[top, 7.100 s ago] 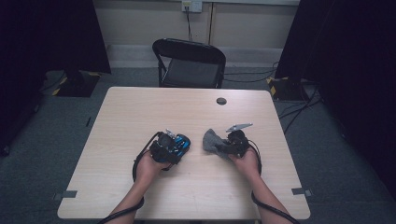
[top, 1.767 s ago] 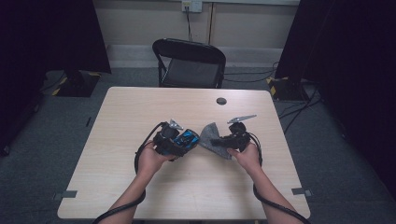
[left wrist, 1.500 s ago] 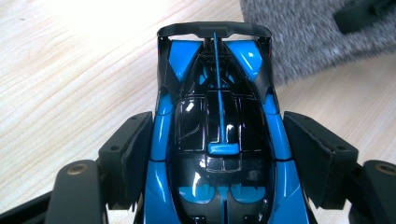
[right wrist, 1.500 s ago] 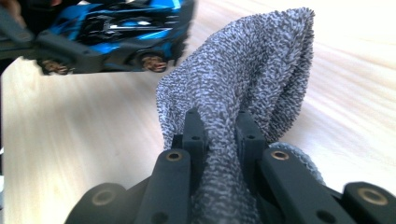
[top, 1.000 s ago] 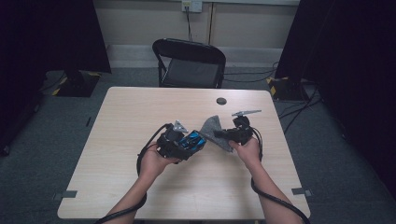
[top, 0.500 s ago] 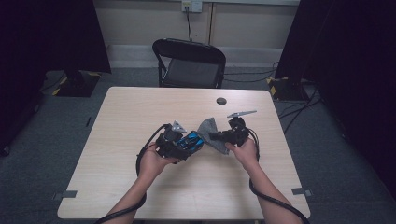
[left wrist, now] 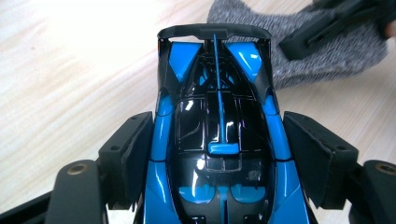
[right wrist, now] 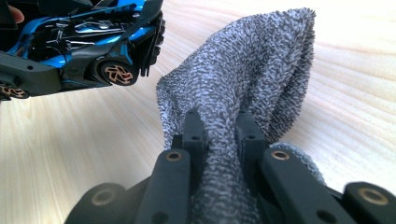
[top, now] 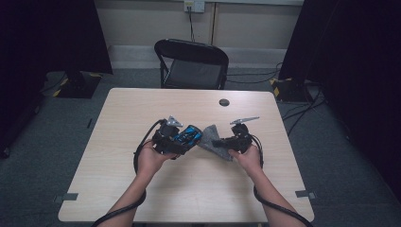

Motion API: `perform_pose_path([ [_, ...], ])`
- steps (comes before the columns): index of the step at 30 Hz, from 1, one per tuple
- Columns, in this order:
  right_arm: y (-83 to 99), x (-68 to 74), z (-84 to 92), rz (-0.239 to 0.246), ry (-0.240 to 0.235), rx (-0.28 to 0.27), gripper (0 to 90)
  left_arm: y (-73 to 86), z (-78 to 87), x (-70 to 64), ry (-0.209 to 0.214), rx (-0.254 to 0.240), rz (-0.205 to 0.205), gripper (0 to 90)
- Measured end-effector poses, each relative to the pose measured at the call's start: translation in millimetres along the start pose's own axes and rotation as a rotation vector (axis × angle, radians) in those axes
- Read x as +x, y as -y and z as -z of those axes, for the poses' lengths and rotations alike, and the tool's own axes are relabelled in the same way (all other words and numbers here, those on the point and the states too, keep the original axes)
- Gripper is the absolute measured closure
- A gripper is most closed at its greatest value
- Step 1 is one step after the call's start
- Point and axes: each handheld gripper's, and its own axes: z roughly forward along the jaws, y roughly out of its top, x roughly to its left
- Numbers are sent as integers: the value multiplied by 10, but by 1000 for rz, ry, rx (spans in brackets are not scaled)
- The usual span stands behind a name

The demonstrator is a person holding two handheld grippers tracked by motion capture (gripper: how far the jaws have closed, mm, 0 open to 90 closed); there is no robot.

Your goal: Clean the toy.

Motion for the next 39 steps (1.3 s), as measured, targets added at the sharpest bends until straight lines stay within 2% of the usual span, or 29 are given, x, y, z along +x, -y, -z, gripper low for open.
perform_pose_path([
  [5, -4, 95, -73, 18, -43, 1, 789, -75, -21, -1, -3, -4, 4, 269],
  [11, -4, 189, -129, 35, -79, -5, 789, -61, -90, 23, 0, -4, 31, 269],
  [18, 28, 207, -162, 32, -93, -7, 789, -47, -110, 40, 4, -11, 43, 269],
  [27, 38, 231, -211, 34, -108, -2, 788, -95, -88, 16, -8, -22, 37, 269],
  [29, 29, 264, -233, 49, -100, 10, 788, -108, -82, 14, -7, -26, 35, 269],
  [33, 22, 317, -268, 69, -118, 13, 788, -127, -96, 11, -15, -22, 33, 269],
  [39, -8, 450, -314, 113, -135, 24, 788, -127, -150, 30, -15, -18, 52, 269],
])
